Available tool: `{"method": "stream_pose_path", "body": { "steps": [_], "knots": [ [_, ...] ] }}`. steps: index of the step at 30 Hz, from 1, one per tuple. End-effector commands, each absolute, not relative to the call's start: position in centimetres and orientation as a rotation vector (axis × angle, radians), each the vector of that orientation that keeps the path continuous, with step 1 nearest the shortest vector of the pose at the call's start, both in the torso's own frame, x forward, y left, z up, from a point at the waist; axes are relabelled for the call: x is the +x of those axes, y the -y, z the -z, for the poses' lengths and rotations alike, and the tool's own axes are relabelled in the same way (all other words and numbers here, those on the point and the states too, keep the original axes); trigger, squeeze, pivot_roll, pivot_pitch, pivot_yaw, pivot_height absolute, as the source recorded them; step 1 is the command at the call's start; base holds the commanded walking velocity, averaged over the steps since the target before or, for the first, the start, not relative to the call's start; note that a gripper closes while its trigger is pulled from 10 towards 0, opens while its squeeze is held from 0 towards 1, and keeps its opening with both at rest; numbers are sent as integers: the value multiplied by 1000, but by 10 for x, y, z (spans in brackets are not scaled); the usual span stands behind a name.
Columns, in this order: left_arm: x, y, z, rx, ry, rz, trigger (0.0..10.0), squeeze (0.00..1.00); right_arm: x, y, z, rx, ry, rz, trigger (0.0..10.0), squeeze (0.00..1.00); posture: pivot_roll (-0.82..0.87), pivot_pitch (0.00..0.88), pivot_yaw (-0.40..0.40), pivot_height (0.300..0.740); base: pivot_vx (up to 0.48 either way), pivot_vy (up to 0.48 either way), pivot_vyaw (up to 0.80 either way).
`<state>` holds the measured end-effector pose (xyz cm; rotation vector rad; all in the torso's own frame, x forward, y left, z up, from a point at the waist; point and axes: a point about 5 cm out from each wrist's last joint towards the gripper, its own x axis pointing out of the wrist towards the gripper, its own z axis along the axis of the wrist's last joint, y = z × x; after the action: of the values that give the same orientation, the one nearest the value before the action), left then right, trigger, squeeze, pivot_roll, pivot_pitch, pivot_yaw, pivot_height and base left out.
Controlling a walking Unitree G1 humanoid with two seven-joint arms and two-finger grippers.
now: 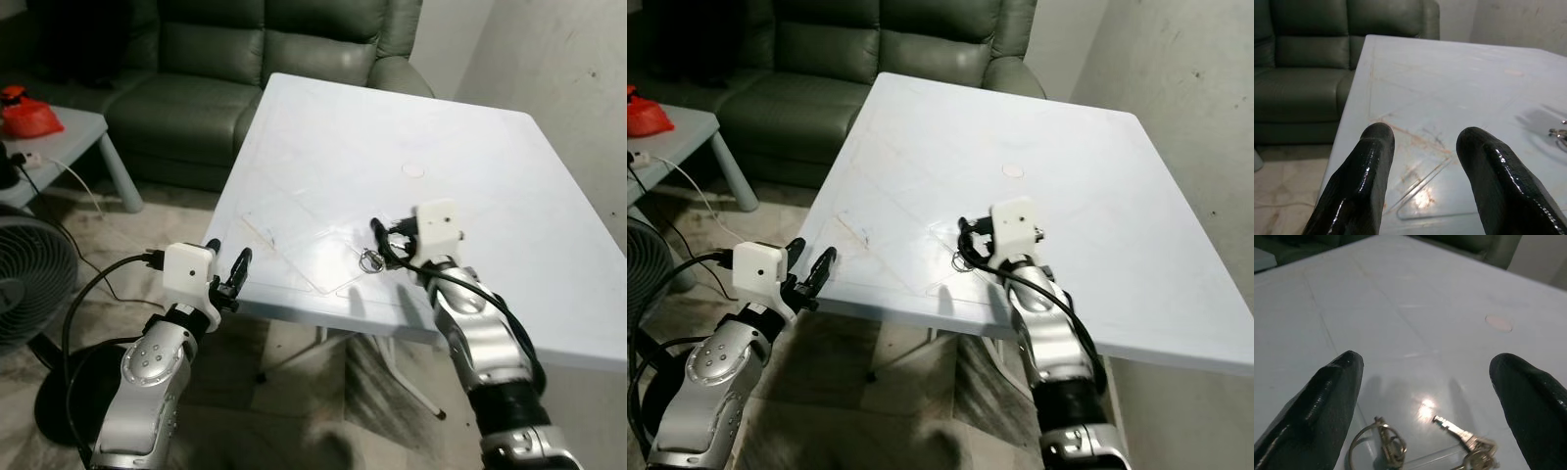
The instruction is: Hang keys on a hook
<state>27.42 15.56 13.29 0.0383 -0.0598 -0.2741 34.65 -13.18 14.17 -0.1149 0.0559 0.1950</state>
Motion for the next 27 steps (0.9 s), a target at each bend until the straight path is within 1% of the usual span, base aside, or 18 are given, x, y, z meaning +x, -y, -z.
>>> {"method": "stream_pose_path", "body": {
  "steps": [1, 5, 9, 14, 15, 16, 18, 19, 20, 21, 22, 23, 24, 26, 27],
  "knots": [
    [272, -152, -135, 36, 60, 285, 10000, 0, 349, 137, -140, -100, -83, -174, 10000, 0, 14, 168, -128, 740, 0, 0, 0],
    [265, -150, -134, 28, 45, 287, 10000, 0, 357, 136, -136, -59, -119, -168, 10000, 0, 14, 182, -128, 740, 0, 0, 0],
    [261, -146, -134, 25, 33, 296, 10000, 0, 363, 143, -133, -19, -158, -139, 10000, 0, 16, 191, -127, 740, 0, 0, 0],
    [260, -143, -134, 21, 26, 305, 10000, 0, 369, 156, -128, -25, -192, -74, 10000, 0, 20, 193, -127, 740, 0, 0, 0],
    [260, -143, -134, 22, 25, 305, 10000, 0, 370, 159, -127, -30, -203, -54, 9647, 0, 22, 193, -128, 740, 0, 0, 0],
    [260, -143, -134, 22, 25, 305, 10000, 0, 370, 159, -127, -30, -203, -54, 9647, 0, 22, 193, -128, 740, 0, 0, 0],
    [259, -143, -134, 22, 24, 303, 10000, 0, 370, 163, -126, -26, -214, -36, 8667, 0, 22, 191, -130, 740, 0, 0, 0],
    [259, -143, -135, 22, 23, 302, 10000, 0, 370, 165, -125, -26, -216, -32, 8667, 0, 22, 191, -130, 740, 0, 0, 0],
    [259, -144, -135, 21, 23, 300, 10000, 0, 370, 166, -124, -29, -220, -28, 8431, 0, 22, 191, -130, 740, 0, 0, 0],
    [259, -144, -135, 21, 22, 299, 10000, 0, 370, 167, -124, -31, -220, -24, 6902, 0, 22, 191, -130, 740, 0, 0, 0],
    [259, -144, -135, 21, 22, 298, 10000, 0, 370, 168, -124, -35, -219, -21, 4941, 0, 20, 189, -130, 740, 0, 0, 0],
    [259, -144, -135, 20, 21, 298, 10000, 0, 371, 170, -124, -37, -215, -20, 4235, 0, 19, 187, -130, 740, 0, 0, 0],
    [259, -144, -135, 20, 21, 298, 10000, 0, 371, 170, -124, -37, -213, -21, 4235, 0, 19, 187, -130, 740, 0, 0, 0],
    [260, -143, -135, 20, 23, 297, 10000, 0, 371, 172, -124, -47, -211, -24, 1922, 0, 16, 189, -130, 740, 0, 0, 0],
    [260, -143, -136, 19, 23, 297, 10000, 0, 371, 172, -124, -48, -212, -25, 1922, 0, 16, 189, -130, 740, 0, 0, 0]
  ]
}}
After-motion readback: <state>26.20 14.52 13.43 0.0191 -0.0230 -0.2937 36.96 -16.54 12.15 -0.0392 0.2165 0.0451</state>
